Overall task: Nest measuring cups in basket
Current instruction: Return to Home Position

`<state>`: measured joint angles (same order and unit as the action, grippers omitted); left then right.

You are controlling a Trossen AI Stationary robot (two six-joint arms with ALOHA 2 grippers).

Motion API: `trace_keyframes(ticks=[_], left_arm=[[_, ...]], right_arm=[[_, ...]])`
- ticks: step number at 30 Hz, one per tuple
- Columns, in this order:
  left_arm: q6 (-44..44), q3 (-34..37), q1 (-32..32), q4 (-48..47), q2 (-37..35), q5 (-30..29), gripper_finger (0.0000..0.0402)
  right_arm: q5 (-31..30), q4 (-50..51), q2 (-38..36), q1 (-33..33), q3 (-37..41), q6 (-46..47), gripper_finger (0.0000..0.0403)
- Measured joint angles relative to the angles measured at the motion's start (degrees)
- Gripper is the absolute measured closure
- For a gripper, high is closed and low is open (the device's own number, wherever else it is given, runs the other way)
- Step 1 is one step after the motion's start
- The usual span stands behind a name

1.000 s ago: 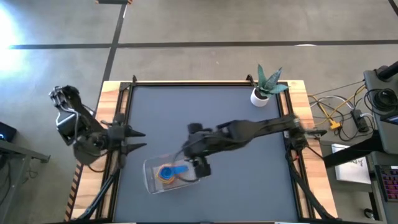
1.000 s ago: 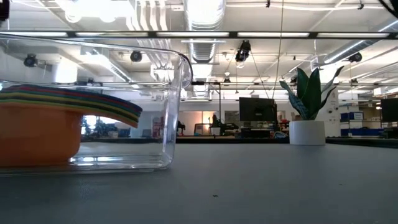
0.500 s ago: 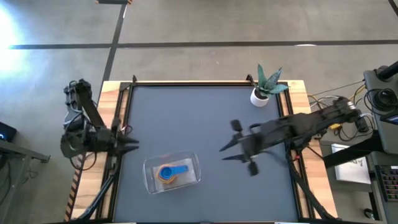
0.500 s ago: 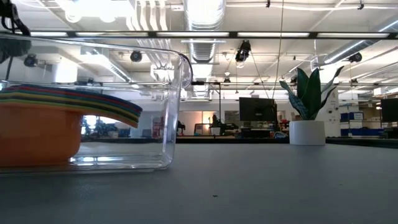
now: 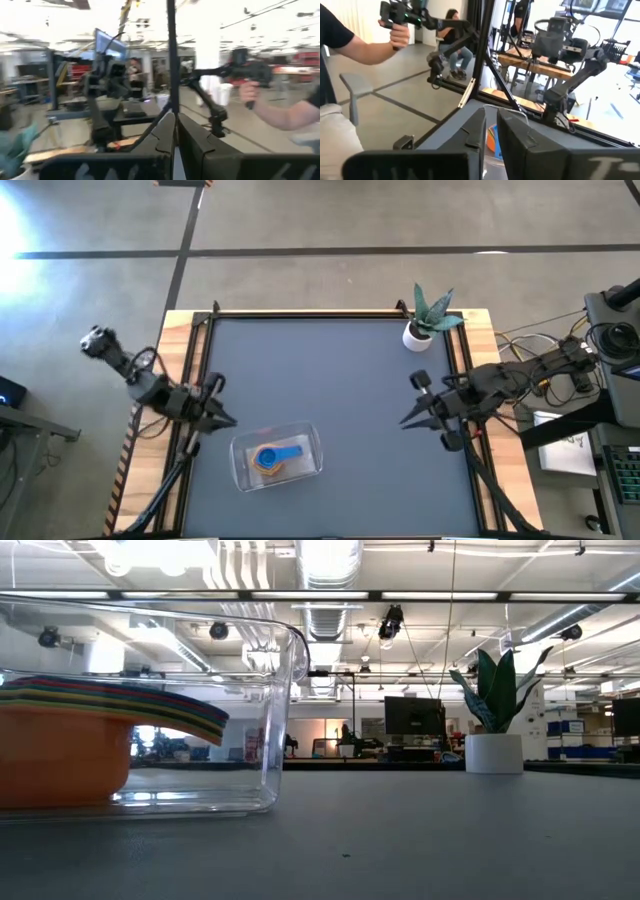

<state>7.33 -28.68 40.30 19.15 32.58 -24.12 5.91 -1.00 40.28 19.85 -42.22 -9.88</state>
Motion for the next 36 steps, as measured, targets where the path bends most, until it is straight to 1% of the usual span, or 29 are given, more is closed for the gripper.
trace_keyframes(ticks=[2,3,7,11,12,13,16,20,22,23,24,26,29,32,33,36], left_arm=[[-1.6,0.1,-6.8,-1.0,-0.7,9.3,0.0401],[-2.8,0.0,-10.3,-1.9,-1.1,12.5,0.0401],[-6.4,-2.2,-23.5,-9.6,-2.6,19.8,0.0401],[-7.4,-3.1,-33.3,-11.2,-5.3,31.6,0.0401],[-7.2,-3.1,-35.1,-11.3,-6.2,33.2,0.0401],[-6.9,-2.7,-36.7,-11.2,-7.2,34.0,0.0401],[-6.5,-0.9,-40.0,-11.7,-9.9,34.1,0.0401],[-6.5,3.8,-41.8,-9.6,-13.4,34.1,0.0401],[-7.0,6.9,-41.9,-7.5,-15.3,34.1,0.0401],[-7.5,8.8,-41.9,-6.7,-16.1,34.0,0.0402],[-8.0,10.7,-42.0,-4.9,-16.8,33.9,0.0402],[-9.4,14.7,-42.0,-0.9,-18.9,33.7,0.0402],[-10.0,20.9,-42.0,6.3,-21.5,33.6,0.0402],[-10.3,26.9,-42.0,11.9,-23.9,33.6,0.0402],[-10.6,28.2,-42.0,12.4,-24.6,33.6,0.0402],[-11.1,27.8,-42.1,9.2,-25.5,33.6,0.0401]], right_arm=[[0.1,-0.1,-3.4,0.0,2.4,0.5,0.0374],[0.1,0.1,-5.0,0.0,3.5,0.5,0.0378],[0.1,3.5,-11.8,0.0,7.1,0.0,0.0392],[0.0,7.8,-21.1,0.0,9.5,0.9,0.0394],[0.0,8.4,-23.5,0.0,10.2,0.9,0.0394],[0.0,8.6,-26.0,0.0,11.2,0.9,0.0394],[-0.1,8.6,-32.6,0.0,13.6,0.8,0.0394],[0.0,8.6,-40.1,0.0,17.0,0.7,0.0394],[-0.1,9.8,-40.2,0.0,18.5,-0.3,0.0394],[0.2,8.6,-40.2,0.0,18.4,-0.5,0.0394],[0.3,7.2,-39.6,0.0,18.2,-0.4,0.0394],[-1.3,6.7,-38.6,0.0,18.9,-0.3,0.0394],[-1.3,5.8,-38.5,0.0,20.5,0.0,0.0394],[-1.3,-1.3,-38.8,0.0,23.5,0.7,0.0394],[-1.2,-2.9,-38.9,0.0,24.8,0.9,0.0394],[-1.4,-6.7,-39.2,0.0,28.7,0.9,0.0394]])
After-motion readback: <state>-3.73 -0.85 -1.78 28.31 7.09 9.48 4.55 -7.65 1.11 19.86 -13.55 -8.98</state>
